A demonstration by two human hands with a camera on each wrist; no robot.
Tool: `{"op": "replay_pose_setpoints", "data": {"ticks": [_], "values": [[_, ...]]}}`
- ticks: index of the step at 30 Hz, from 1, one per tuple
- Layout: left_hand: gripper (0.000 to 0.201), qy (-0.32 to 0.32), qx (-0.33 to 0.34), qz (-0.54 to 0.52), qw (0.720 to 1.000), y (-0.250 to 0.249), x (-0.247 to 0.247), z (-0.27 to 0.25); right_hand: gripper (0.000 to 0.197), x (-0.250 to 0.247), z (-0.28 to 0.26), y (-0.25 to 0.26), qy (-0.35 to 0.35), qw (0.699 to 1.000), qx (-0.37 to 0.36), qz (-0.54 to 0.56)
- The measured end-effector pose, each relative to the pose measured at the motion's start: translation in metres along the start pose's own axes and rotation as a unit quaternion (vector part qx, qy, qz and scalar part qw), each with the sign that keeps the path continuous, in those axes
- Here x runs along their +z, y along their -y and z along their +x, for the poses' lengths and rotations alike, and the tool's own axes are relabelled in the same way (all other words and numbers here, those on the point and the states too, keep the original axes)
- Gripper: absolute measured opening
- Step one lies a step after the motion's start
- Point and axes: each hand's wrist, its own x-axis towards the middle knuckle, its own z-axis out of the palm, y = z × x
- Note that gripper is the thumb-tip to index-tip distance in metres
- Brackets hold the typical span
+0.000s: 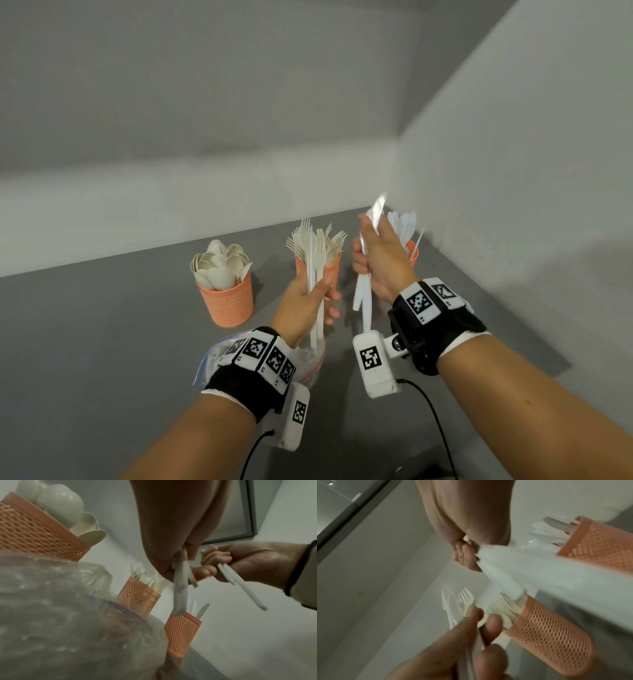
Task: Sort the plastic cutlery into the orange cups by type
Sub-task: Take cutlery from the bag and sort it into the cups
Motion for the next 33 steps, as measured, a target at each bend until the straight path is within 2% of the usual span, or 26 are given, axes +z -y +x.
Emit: {"op": "replay_pose_setpoints", "data": {"ticks": [3,5,6,7,10,13,15,17,19,23,26,29,31,33], "values": [[0.022,0.003,0.039,0.015,0.999,-0.003,0.008,0.003,0.016,0.004,-0.004,-0.003,0.071,0.981,-0.015,-0.177],[0.031,0.010,0.043,0.009,0.999,-0.003,0.013,0.006,0.022,0.007,-0.005,-0.012,0.081,0.965,-0.020,-0.249],[0.035,0.018,0.036,0.005,0.999,-0.004,0.014,0.008,0.016,0.007,-0.004,-0.014,0.077,0.962,-0.020,-0.260],[0.035,0.030,0.031,-0.001,0.999,-0.005,0.015,0.009,0.006,0.007,-0.004,-0.013,0.074,0.963,-0.011,-0.258],[0.016,0.053,0.015,-0.029,0.998,-0.007,0.017,0.011,0.025,-0.001,0.000,-0.008,0.061,0.980,0.051,-0.182],[0.030,0.031,-0.007,-0.060,0.998,-0.006,0.016,0.015,0.022,-0.006,0.003,-0.009,0.068,0.985,0.082,-0.137],[0.030,0.015,-0.006,-0.042,0.999,-0.005,0.015,0.017,0.021,-0.011,0.008,-0.007,0.063,0.990,0.072,-0.106],[0.026,-0.015,-0.011,-0.041,0.999,-0.005,0.012,0.018,0.023,-0.019,0.013,0.003,0.021,0.994,0.033,-0.101],[0.025,-0.027,-0.018,-0.068,0.997,-0.006,0.009,0.017,0.024,-0.033,0.021,0.020,-0.047,0.983,-0.044,-0.171],[0.019,-0.025,-0.013,-0.093,0.995,-0.008,0.002,0.015,0.015,-0.064,0.040,0.054,-0.169,0.923,-0.213,-0.271],[0.017,-0.022,-0.012,-0.114,0.993,-0.010,0.001,0.014,0.011,-0.081,0.056,0.056,-0.209,0.880,-0.265,-0.334],[0.017,-0.018,-0.014,-0.121,0.992,-0.013,0.001,0.012,0.012,-0.094,0.071,0.033,-0.205,0.875,-0.221,-0.379],[0.017,-0.011,-0.017,-0.133,0.991,-0.016,0.001,0.010,0.021,-0.105,0.080,0.015,-0.183,0.879,-0.132,-0.420],[0.017,-0.003,-0.020,-0.141,0.990,-0.019,0.001,0.008,0.025,-0.112,0.083,0.002,-0.116,0.874,-0.040,-0.470]]}}
